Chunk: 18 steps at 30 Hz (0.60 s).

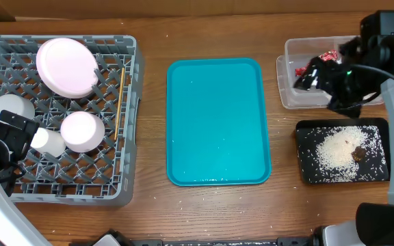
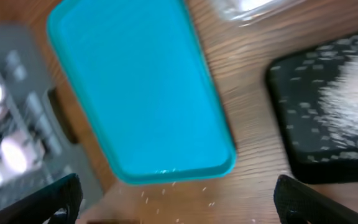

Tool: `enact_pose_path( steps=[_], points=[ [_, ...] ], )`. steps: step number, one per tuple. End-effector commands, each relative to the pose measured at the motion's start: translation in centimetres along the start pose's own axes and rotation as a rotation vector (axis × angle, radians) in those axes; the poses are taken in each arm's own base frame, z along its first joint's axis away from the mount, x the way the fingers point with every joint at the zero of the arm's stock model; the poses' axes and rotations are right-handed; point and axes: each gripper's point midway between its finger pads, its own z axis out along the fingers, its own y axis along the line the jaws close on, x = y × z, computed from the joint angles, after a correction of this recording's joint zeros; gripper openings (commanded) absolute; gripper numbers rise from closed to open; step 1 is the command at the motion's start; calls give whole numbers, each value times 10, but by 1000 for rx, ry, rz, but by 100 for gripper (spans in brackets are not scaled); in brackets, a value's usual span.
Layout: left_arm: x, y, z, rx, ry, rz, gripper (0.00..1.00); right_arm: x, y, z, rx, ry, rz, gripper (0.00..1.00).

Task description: Sort waste into correct bins and load items into the dishwasher

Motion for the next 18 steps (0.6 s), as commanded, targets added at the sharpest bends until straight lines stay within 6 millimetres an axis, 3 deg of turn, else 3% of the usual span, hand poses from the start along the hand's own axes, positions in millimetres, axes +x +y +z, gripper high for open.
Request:
enact_pose_path(
  steps=[1,4,8,15,18],
  points=[
    [-3,1,-3,-2,-19,-16,100,17,29,-4,-107,30,-133,100],
    [-3,1,-3,-3,-19,-16,100,32,30,-20,-97,-2,-162,100],
    [-3,1,-3,-3,-20,-16,100,53,10,-49,2,-86,-179,100],
    [-3,1,-3,-3,-20,-16,100,117,9,-93,-69,-239,-297,100],
    [-3,1,-3,-2,-19,-16,100,134,5,-105,-100,-312,-322,100]
  ],
)
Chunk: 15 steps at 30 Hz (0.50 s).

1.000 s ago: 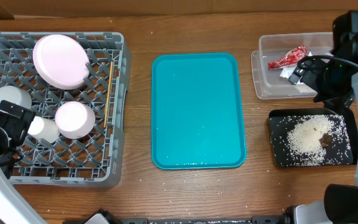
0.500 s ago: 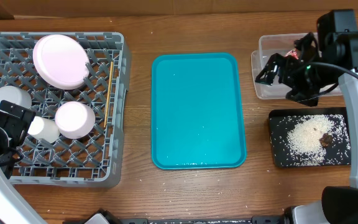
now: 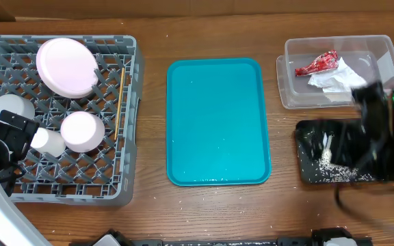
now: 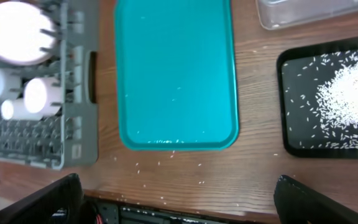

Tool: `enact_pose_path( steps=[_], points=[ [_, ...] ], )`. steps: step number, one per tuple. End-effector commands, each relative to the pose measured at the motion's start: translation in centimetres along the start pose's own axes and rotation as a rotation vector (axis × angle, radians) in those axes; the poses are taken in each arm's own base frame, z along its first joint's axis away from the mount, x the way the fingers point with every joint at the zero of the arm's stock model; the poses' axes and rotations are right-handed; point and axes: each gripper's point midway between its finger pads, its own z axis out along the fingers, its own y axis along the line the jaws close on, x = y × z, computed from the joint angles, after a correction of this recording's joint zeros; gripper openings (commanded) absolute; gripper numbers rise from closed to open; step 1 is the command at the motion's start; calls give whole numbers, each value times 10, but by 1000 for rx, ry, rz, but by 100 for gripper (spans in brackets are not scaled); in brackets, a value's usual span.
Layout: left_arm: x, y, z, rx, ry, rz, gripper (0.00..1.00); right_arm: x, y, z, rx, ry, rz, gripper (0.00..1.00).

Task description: Sort waste into correct bins and load items into the dishwasher

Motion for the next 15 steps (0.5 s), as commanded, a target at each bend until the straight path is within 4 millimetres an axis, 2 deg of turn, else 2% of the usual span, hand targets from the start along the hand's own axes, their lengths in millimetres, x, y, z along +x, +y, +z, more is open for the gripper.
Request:
enact_pose_path(
  steps=[1,7,15],
  points=[
    [-3,1,-3,-2,-19,-16,100,14,-2,-14,-5,-69,-34,100],
    [-3,1,-3,-2,-19,-16,100,29,0,-31,-22,-122,-52,100],
    [-3,1,-3,-3,-19,-16,100,30,-1,-30,-18,-113,-51,100]
  ],
)
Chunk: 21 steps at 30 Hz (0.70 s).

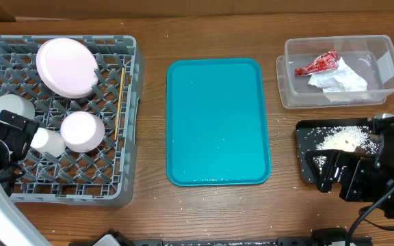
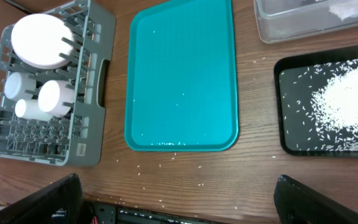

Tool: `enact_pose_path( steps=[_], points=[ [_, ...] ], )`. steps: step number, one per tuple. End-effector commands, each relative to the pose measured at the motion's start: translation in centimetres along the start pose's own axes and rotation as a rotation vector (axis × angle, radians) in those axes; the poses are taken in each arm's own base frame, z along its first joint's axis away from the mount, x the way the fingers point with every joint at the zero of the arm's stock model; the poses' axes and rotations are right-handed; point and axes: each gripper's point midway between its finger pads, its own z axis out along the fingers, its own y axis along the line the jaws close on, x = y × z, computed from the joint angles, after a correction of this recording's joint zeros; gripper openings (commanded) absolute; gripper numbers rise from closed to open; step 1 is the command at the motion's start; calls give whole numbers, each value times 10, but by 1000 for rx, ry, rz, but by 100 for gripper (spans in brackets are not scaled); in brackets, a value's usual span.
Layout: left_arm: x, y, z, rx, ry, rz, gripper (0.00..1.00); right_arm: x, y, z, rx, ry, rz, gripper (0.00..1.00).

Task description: Sort waste into correct bins and load items into the dishwasher

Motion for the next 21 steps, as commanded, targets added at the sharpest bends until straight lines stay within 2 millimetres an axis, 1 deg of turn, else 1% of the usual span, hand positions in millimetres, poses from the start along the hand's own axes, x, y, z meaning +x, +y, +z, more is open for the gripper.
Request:
enact_pose_path(
  steps=[1,5,11,14,15,17,21],
  points=[
    [-3,1,-3,-3,-19,-16,100,1,-1,1,7,3,-23,100],
    [-3,1,-3,-3,-20,-16,100,6,0,4,-12,19,-76,100],
    [-3,1,-3,-3,-19,-16,100,20,-10,19,-3,45,-66,100],
    [-3,1,-3,-3,-18,-16,100,14,-11,29,-32,-56,-122,100],
    [-3,1,-3,-3,-19,-16,100,8,-10,33,-56,-143,-160,100],
    [-3,1,-3,-3,-18,-16,100,3,-10,37,-87,-255,-198,100],
    [-3,1,-3,-4,-17,-16,100,7,-13,47,-139,-436,-264,100]
  ],
)
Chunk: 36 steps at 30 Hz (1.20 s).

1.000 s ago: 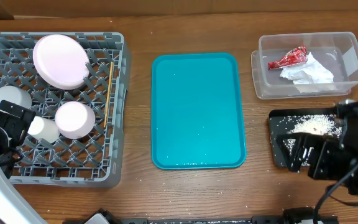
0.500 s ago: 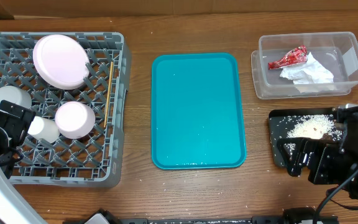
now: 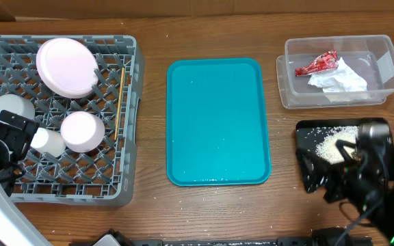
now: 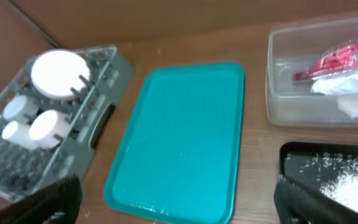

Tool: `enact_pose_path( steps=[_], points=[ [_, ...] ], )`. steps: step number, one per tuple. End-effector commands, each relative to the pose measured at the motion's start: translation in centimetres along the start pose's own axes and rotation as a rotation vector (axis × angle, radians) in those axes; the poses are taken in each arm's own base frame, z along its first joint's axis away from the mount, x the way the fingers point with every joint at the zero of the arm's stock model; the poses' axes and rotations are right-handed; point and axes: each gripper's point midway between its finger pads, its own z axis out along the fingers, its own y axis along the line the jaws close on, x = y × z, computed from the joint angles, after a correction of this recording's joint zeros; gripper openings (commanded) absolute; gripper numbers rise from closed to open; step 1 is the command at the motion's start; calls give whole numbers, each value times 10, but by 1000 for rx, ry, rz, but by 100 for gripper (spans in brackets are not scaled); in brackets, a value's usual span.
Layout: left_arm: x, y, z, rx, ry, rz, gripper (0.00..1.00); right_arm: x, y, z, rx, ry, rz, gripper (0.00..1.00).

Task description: Sort waste into correct bins and load items into the dishwasher

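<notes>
A grey dish rack (image 3: 125, 102) at the left holds a pink plate (image 3: 66, 66), a pink bowl (image 3: 82, 130), white cups (image 3: 11, 109) and a chopstick (image 3: 118, 102). The teal tray (image 3: 217, 123) in the middle is bare. At the back right, a clear bin (image 3: 382, 48) contains a red wrapper (image 3: 317, 63) and white tissue (image 3: 339, 78). A black tray (image 3: 306, 133) carries rice (image 3: 327, 145). My right gripper (image 4: 188, 202) is open and empty, hovering over the black tray's front. My left gripper (image 3: 5, 137) rests on the rack beside a small cup (image 3: 46, 141); its jaws are not readable.
Loose rice grains lie on the wood in front of the teal tray (image 4: 179, 143). The right arm (image 3: 368, 174) covers most of the black tray. The rack (image 4: 98, 118) fills the left side. A cardboard wall runs along the back edge.
The right wrist has tilted up, so its view now looks obliquely over the tray to the clear bin. The arm stays over the black tray's front. The left arm has not moved.
My right gripper was open at the clear bin at the back right. Then it was over the black rice tray, then lower at the front right by the table's edge, where it remains, open and empty. The left arm stayed on the rack throughout.
</notes>
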Motion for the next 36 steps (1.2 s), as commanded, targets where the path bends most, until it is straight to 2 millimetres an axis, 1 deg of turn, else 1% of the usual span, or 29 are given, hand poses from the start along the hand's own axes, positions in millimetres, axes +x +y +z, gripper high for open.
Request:
enact_pose_path(
  steps=[1,3,10,15,20,24,31,34,36],
  points=[
    [-3,0,-2,-1,-14,-16,100,18,-3,3,-38,-126,-61,100],
    [-4,0,-1,-3,-12,-16,100,25,-6,9,-51,-190,-85,100],
    [-4,0,-1,-3,-10,-16,100,43,-21,45,-99,-375,-148,100],
    [-4,0,-1,-4,-11,-16,100,50,-26,65,-142,-472,-189,100],
    [-4,0,-1,-4,-10,-16,100,50,-31,73,-150,-569,-223,100],
    [-4,0,0,-5,-8,-16,100,48,-40,76,-115,-636,-226,100],
    [-4,0,0,-5,-8,-17,100,54,-64,85,-11,-654,-187,100],
    [-4,0,0,-5,-8,-17,100,58,-79,90,55,-657,-160,100],
    [-4,0,0,-6,-7,-17,100,57,-87,89,98,-663,-145,100]
  ],
)
